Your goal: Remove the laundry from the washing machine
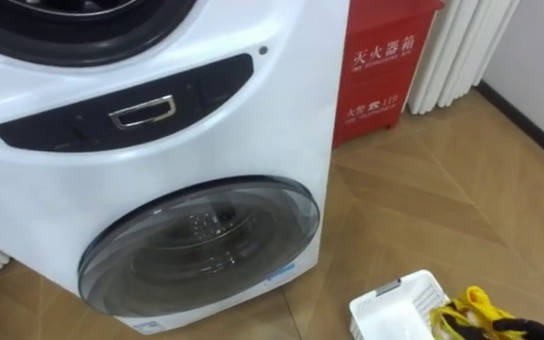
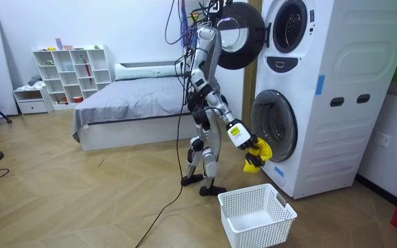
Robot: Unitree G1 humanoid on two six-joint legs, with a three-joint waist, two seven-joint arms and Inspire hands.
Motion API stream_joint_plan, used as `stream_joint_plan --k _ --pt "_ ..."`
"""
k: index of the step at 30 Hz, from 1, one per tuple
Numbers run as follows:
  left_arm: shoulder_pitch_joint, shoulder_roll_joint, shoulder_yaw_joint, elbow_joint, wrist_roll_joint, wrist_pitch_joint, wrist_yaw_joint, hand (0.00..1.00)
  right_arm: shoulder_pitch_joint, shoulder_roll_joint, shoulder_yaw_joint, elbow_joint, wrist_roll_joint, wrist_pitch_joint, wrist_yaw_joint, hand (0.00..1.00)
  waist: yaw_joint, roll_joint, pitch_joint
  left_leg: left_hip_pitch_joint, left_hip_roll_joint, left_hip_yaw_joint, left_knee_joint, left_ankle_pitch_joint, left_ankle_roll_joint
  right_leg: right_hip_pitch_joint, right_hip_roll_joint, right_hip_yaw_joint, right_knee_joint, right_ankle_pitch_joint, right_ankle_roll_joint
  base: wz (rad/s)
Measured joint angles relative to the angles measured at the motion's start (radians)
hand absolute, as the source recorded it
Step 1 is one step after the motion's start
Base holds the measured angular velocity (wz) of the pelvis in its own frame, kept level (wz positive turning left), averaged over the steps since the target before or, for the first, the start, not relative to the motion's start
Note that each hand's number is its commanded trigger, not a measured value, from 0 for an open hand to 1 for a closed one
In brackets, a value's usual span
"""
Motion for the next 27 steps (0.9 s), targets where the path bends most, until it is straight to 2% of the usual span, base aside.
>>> stream_joint_plan --k 5,10,16,23,25,27 --pt "-0.008 0.000 0.000 0.000 0.000 -0.026 0.000 0.00 -0.001 0.009 0.000 0.000 0.004 -0.013 -0.002 0.00 -0.015 0.000 0.0003 -0.004 0.000 0.000 0.004 0.000 0.000 -0.008 0.007 0.021 0.000 0.000 0.000 -0.09" --pt "-0.003 0.000 0.001 0.005 0.002 -0.032 0.000 0.00 -0.002 0.013 0.000 0.026 0.004 -0.029 -0.004 0.00 -0.015 -0.002 -0.0003 -0.018 0.004 -0.008 0.028 0.000 0.000 -0.010 0.009 0.033 0.006 0.006 -0.007 -0.10" --pt "0.015 0.001 0.006 0.006 0.002 -0.056 0.027 0.00 -0.001 0.018 0.000 0.033 0.009 -0.031 -0.004 0.00 -0.015 -0.005 0.0006 -0.009 0.007 -0.007 0.021 0.000 0.000 -0.001 0.013 0.028 -0.002 0.007 -0.009 0.02" --pt "0.061 0.002 0.007 0.007 0.001 -0.068 0.049 0.00 0.001 0.023 0.000 0.052 0.013 -0.042 -0.003 0.00 -0.016 -0.032 0.0016 0.004 0.010 -0.008 0.024 0.000 -0.001 0.017 0.014 0.025 -0.004 0.007 -0.010 0.01" --pt "0.067 0.002 0.007 0.007 0.001 -0.070 0.049 0.00 0.013 0.025 0.000 0.061 0.011 -0.044 -0.003 0.00 -0.015 -0.040 -0.0031 0.006 0.011 -0.024 0.025 -0.001 -0.001 0.026 0.013 0.019 -0.007 0.006 -0.011 0.13" --pt "0.072 0.002 0.012 0.006 0.005 -0.070 0.048 0.00 0.032 0.025 -0.002 0.065 0.010 -0.044 -0.003 0.00 -0.012 -0.045 -0.0034 0.019 0.012 -0.042 0.019 0.000 -0.001 0.044 0.012 0.004 -0.016 0.005 -0.013 0.21"
